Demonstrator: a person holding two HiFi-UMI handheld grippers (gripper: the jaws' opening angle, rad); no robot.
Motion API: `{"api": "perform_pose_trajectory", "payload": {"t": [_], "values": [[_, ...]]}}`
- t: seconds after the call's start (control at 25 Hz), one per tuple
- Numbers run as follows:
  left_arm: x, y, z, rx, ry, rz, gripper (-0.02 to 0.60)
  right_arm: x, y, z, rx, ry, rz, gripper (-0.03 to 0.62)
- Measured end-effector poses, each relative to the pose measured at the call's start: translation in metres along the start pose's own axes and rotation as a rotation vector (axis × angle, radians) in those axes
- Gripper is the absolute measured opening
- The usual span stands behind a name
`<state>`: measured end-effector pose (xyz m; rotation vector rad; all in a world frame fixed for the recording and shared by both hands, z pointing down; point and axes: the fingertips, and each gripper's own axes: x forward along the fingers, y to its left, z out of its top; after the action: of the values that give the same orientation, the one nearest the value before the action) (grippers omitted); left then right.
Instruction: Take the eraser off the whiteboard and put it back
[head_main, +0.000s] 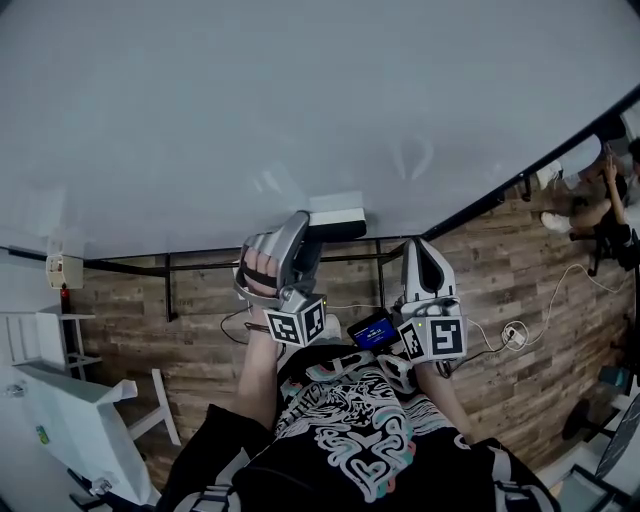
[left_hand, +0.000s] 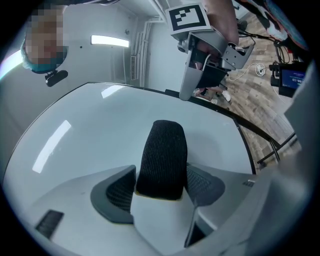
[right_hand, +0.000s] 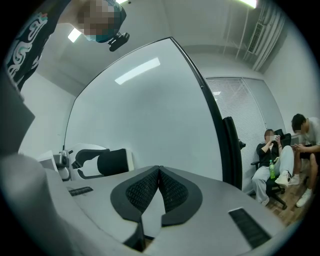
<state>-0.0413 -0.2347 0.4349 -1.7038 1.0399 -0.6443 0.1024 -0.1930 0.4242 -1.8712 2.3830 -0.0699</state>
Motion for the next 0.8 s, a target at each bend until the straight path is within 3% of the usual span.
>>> {"api": "perform_pose_trajectory", "payload": {"t": [0.44, 0.8], "values": [[0.0004, -0.0003, 0.0017, -0.045, -0.006, -0.014, 0.302, 0.0011, 0.0070, 0.0022, 0.005, -0.003, 0.003, 0.012], [0.0016, -0.0070, 0.0008, -0.085, -0.001, -0.046, 0.361, -0.0063, 0.0044, 0.0003, 0.017, -0.006, -0.002, 0.011]]}}
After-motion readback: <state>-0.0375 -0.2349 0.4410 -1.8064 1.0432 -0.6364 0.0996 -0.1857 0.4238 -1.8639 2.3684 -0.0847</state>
